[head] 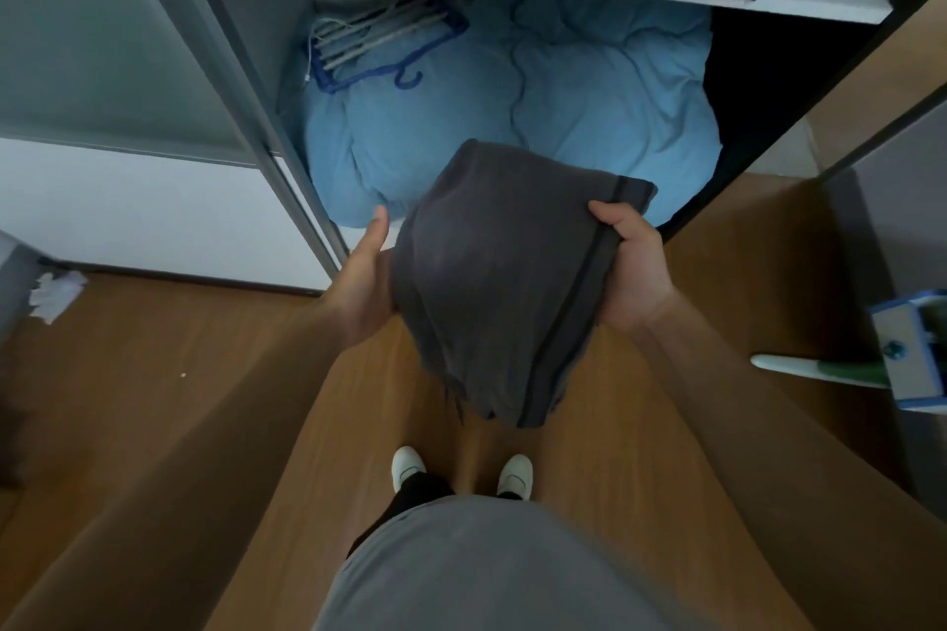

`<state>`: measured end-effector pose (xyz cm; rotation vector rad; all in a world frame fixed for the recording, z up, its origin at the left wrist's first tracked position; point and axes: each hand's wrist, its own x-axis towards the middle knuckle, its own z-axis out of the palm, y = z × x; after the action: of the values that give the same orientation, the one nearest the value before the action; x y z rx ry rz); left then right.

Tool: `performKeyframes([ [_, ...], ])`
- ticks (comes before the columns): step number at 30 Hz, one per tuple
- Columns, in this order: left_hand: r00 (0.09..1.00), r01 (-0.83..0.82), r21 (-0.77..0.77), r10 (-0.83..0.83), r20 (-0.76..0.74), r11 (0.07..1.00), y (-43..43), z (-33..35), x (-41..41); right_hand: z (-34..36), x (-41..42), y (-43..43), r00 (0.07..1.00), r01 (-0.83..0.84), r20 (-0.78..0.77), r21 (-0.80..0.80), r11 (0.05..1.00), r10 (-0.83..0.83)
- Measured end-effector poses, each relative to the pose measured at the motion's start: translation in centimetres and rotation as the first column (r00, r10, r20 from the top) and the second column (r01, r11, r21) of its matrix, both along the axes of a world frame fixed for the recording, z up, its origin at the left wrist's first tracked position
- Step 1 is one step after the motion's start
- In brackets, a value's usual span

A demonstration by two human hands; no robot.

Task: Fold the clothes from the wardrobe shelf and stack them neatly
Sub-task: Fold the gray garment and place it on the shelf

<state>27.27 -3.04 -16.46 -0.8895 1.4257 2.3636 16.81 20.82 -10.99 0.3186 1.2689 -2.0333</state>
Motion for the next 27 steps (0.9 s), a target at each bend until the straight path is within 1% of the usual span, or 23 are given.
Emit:
performKeyframes([
  [1, 0.999, 0.008, 0.082, -0.004, -0.054, 0.997, 0.3, 0.4, -0.1, -0.1, 0.0, -0.1, 1.000, 0.005, -0.011, 0.012, 1.000, -0.005],
  [2, 0.997, 0.017, 0.086, -0.010, -0.080, 0.996, 0.6, 0.8, -0.3, -0.1, 0.1, -0.2, 1.000, 0.013, -0.021, 0.025, 1.000, -0.013],
  [6, 0.981, 0.183, -0.041, -0.185, -0.050, 0.982, 2.0, 2.0, -1.2, -0.1, -0.1, -0.4, 0.999, 0.015, -0.036, 0.054, 0.998, -0.013],
  [8, 0.976, 0.201, -0.092, -0.207, -0.063, 0.975, 2.3, 1.7, -1.5, -0.1, -0.4, -0.3, 0.999, 0.010, -0.042, 0.061, 0.998, -0.008],
  [10, 0.988, 0.122, -0.102, -0.131, -0.082, 0.987, 2.5, 1.6, -2.1, -0.2, -0.9, 0.0, 0.999, 0.022, -0.042, 0.086, 0.996, -0.018],
  [12, 0.992, 0.022, -0.124, -0.037, -0.121, 0.992, 2.7, 1.8, -2.8, -0.5, -1.5, 0.3, 0.999, 0.043, -0.016, 0.152, 0.987, -0.041],
  [15, 0.996, -0.072, -0.162, 0.062, -0.066, 0.984, 3.2, 2.2, -3.7, -2.0, -1.9, 1.0, 1.000, -0.024, 0.012, 0.312, 0.950, 0.021],
  [17, 0.993, -0.121, -0.149, 0.119, -0.019, 0.981, 3.4, 2.4, -4.1, -3.5, -1.4, 1.2, 0.988, -0.122, -0.038, 0.382, 0.916, 0.147],
  [19, 0.987, -0.156, -0.133, 0.161, 0.026, 0.979, 3.0, 2.5, -4.1, -5.0, -0.5, 1.0, 0.952, -0.197, -0.125, 0.452, 0.870, 0.281],
  [20, 0.984, -0.168, -0.130, 0.174, 0.038, 0.977, 2.6, 2.5, -4.1, -5.4, -0.3, 0.8, 0.940, -0.177, -0.177, 0.477, 0.861, 0.292],
  [21, 0.982, -0.179, -0.135, 0.186, 0.040, 0.975, 2.2, 2.5, -4.1, -5.7, -0.2, 0.5, 0.937, -0.131, -0.227, 0.479, 0.868, 0.267],
  [22, 0.980, -0.190, -0.164, 0.198, 0.034, 0.968, 1.6, 2.4, -4.0, -5.8, -0.2, 0.2, 0.941, -0.084, -0.258, 0.452, 0.888, 0.220],
  [24, 0.980, -0.177, -0.317, 0.197, 0.031, 0.932, 0.3, 2.1, -3.9, -5.8, -0.6, -0.5, 0.954, -0.041, -0.264, 0.356, 0.933, 0.143],
  [25, 0.982, -0.155, -0.400, 0.185, 0.038, 0.904, -0.4, 1.8, -3.8, -5.8, -0.7, -0.8, 0.953, -0.050, -0.266, 0.331, 0.942, 0.144],
  [26, 0.985, -0.128, -0.452, 0.168, 0.049, 0.883, -1.1, 1.6, -3.6, -5.8, -0.9, -1.0, 0.943, -0.077, -0.281, 0.344, 0.936, 0.180],
  [27, 0.988, -0.101, -0.469, 0.144, 0.056, 0.877, -1.6, 1.4, -3.3, -5.6, -1.0, -1.2, 0.920, -0.120, -0.304, 0.384, 0.915, 0.248],
])
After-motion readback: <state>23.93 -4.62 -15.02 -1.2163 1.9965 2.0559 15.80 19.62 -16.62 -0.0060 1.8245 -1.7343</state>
